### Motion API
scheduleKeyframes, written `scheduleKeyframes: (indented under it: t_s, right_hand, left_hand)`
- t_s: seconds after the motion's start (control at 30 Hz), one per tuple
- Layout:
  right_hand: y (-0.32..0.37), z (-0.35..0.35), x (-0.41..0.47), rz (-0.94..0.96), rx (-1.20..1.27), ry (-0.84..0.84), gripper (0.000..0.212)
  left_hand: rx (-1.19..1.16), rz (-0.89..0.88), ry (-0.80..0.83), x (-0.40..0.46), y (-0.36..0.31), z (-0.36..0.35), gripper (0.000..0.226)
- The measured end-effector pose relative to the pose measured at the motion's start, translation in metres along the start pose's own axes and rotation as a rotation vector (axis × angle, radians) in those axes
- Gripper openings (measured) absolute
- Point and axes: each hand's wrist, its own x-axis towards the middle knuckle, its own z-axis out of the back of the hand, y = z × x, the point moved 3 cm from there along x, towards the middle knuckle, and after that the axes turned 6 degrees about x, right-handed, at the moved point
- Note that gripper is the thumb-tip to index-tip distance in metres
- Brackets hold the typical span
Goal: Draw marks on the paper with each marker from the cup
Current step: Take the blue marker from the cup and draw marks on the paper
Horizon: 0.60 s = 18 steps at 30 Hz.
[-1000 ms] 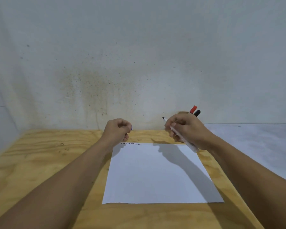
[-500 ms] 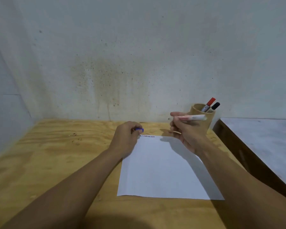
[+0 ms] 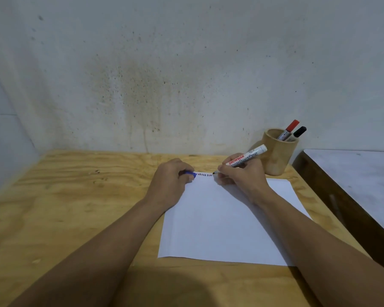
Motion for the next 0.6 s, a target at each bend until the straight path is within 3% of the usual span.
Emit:
scheduleKeyframes:
  t_s: [0.33,0.6]
  right_hand:
    - [-0.0095,0.0075,0.0056,0.096,-0.193,-0.058,0.01]
    - [-0.0104,0.0068,0.0056,0.075,-0.148,-0.047,0.013]
  left_hand:
    - [0.062,-0.013,-0.028,-0.001,-0.0006,-0.0003,0.016]
    - [0.069,-0.017,-0.03,-0.0015,-0.0012,-0.0005,0.017]
